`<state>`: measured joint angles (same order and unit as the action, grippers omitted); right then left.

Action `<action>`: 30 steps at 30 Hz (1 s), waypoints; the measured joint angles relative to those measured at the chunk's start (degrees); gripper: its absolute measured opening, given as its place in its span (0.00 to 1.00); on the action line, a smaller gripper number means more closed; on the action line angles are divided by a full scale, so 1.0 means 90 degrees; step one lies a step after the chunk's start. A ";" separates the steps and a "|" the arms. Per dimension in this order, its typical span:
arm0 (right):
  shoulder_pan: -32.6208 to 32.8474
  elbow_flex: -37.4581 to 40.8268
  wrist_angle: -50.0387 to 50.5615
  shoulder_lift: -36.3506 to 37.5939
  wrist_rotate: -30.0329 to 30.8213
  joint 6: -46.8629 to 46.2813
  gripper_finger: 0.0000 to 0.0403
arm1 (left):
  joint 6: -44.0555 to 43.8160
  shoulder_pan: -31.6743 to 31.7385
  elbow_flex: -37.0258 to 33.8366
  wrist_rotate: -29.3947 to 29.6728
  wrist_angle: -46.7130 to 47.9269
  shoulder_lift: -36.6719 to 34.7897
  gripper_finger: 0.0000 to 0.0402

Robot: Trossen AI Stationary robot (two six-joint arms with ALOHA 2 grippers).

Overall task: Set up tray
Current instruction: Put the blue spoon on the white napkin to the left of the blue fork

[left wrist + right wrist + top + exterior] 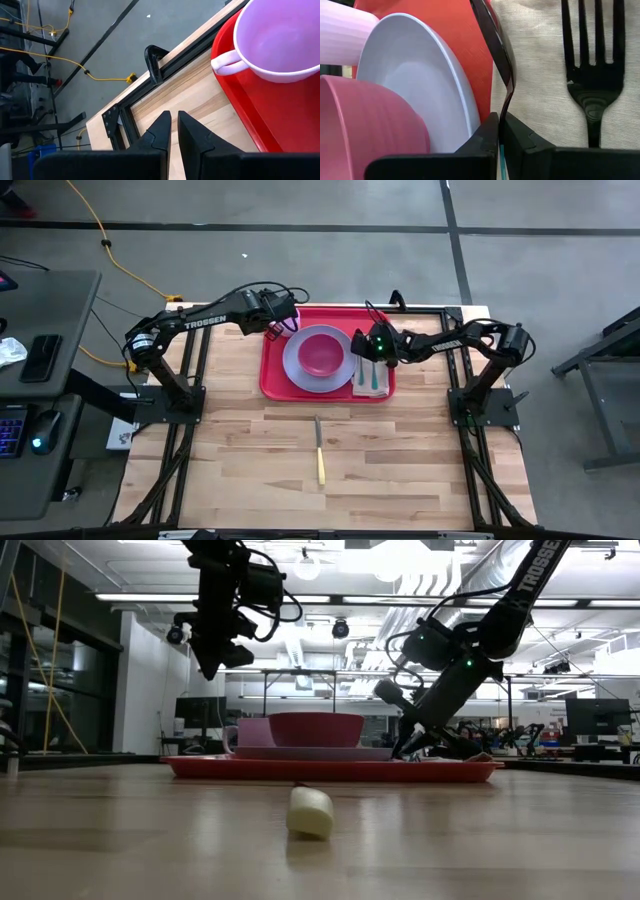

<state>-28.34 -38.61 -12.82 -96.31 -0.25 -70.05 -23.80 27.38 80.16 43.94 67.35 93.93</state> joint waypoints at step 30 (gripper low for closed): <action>-0.0107 0.0017 0.0168 0.0130 -0.0335 0.0362 0.16 | 0.0120 0.0000 0.0000 0.0000 -0.0025 0.0000 0.16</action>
<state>-29.30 -38.46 -11.30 -95.14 -3.26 -66.79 -22.72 27.38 80.16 43.94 67.13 93.93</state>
